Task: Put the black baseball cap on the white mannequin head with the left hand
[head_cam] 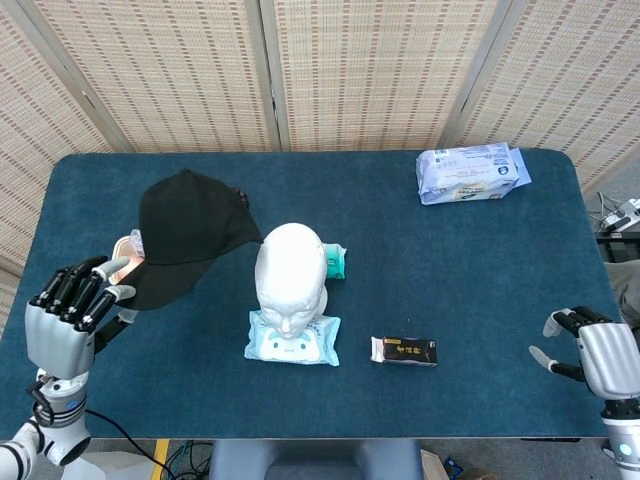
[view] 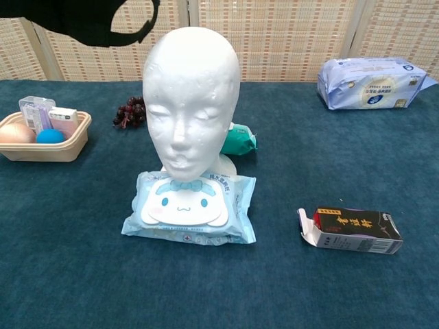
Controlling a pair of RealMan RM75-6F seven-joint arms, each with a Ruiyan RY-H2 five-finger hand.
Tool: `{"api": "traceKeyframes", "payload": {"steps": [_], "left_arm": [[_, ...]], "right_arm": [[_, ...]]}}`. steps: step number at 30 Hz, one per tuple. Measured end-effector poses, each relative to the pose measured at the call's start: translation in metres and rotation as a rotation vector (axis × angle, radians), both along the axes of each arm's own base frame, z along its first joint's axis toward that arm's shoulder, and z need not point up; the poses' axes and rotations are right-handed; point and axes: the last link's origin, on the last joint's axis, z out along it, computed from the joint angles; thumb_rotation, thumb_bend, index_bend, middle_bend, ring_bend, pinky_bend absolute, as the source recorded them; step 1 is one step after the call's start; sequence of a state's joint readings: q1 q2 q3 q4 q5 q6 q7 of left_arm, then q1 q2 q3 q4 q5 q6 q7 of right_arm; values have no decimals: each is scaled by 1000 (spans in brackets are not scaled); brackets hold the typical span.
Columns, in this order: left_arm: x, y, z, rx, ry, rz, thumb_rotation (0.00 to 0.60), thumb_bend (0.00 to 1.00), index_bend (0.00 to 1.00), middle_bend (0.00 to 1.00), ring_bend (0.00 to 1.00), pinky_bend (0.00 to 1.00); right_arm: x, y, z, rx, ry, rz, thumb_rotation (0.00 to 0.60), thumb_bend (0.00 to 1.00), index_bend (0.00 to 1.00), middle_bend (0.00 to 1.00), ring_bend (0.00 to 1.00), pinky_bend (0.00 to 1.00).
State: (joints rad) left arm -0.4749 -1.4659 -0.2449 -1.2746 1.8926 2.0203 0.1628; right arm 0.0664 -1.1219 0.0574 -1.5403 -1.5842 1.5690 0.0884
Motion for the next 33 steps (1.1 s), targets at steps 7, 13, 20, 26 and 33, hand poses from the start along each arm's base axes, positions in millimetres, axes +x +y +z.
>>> {"api": "traceKeyframes", "payload": {"steps": [7,13,20,26,33], "left_arm": [[30,4,-9,-19,0,-51,600,439,607,404,358,526],[47,9,-22,-52,4,-69,600,438,600,404,358,526],[77,18,-40,-93,8,-85,600,438,593,404,358,526],[88,18,-48,-115,-7,-93,600,438,583,404,358,526],[107,12,-61,-144,-22,-129,600,439,577,404,358,526]], "right_arm": [[-1,0,3,-9,-10,-3,600,155,596,596,457,586],[-2,1,6,-13,-17,-4,600,155,596,596,457,586],[-3,0,8,-18,-25,-10,600,155,596,596,457,586],[-4,-1,9,-18,-28,-12,600,155,596,596,457,586],[-5,-1,10,-19,-30,-18,600,155,596,596,457,586]]}}
